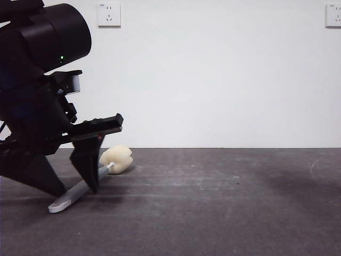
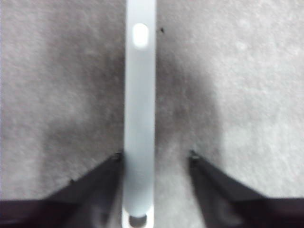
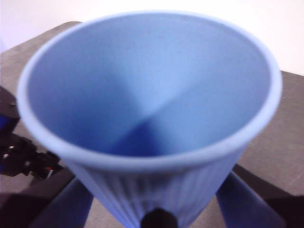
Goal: Pick up the cup brush,pick up the cup,insert the brush into the cup,clean the cup,put the cup brush back,put the cup back to the fixed position on the table
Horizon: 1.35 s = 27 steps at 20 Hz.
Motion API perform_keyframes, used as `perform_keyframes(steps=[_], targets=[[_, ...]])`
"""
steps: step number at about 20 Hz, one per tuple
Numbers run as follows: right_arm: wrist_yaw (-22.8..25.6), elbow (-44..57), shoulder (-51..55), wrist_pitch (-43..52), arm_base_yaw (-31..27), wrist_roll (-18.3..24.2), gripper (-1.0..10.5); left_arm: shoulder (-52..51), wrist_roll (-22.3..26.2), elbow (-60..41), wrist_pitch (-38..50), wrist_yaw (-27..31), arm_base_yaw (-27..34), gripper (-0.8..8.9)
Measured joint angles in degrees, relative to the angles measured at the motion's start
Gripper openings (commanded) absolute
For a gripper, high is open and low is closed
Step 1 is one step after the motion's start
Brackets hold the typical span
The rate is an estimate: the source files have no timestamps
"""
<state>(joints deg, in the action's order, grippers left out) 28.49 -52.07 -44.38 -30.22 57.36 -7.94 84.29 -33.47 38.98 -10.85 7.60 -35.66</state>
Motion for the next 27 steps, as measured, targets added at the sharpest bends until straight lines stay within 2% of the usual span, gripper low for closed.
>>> perform_keyframes(steps=[3,6,9,12,18,23,27], targets=[[0.0,0.0,-0.5,0.0,0.0,0.0,-0.2,-1.1,0.4,0.0,-2.0,-0.3,0.0,3.55],[-1.0,0.0,-3.8,1.7,0.0,0.1,-0.2,-7.3,1.3,0.0,-2.4,-0.8,0.0,3.55],[-1.6,2.9,-6.5,10.1,-0.9,1.0,-0.2,-15.8,2.2,0.0,-5.0,-4.4,0.0,3.55],[-1.5,10.0,-9.1,21.9,-3.4,2.1,-0.2,-26.2,2.9,0.0,-8.3,-6.8,0.0,3.55],[-4.4,22.7,-18.0,38.1,-7.8,3.3,-0.2,-45.1,3.0,0.0,-12.9,-8.2,0.0,3.54],[-5.7,22.9,-29.8,50.0,-12.2,4.1,-0.2,-52.0,3.0,0.0,-19.4,-9.3,0.0,3.54],[-8.2,23.0,-38.8,54.4,-15.5,4.2,-0.2,-53.3,3.2,0.0,-20.8,-9.3,0.0,3.54]])
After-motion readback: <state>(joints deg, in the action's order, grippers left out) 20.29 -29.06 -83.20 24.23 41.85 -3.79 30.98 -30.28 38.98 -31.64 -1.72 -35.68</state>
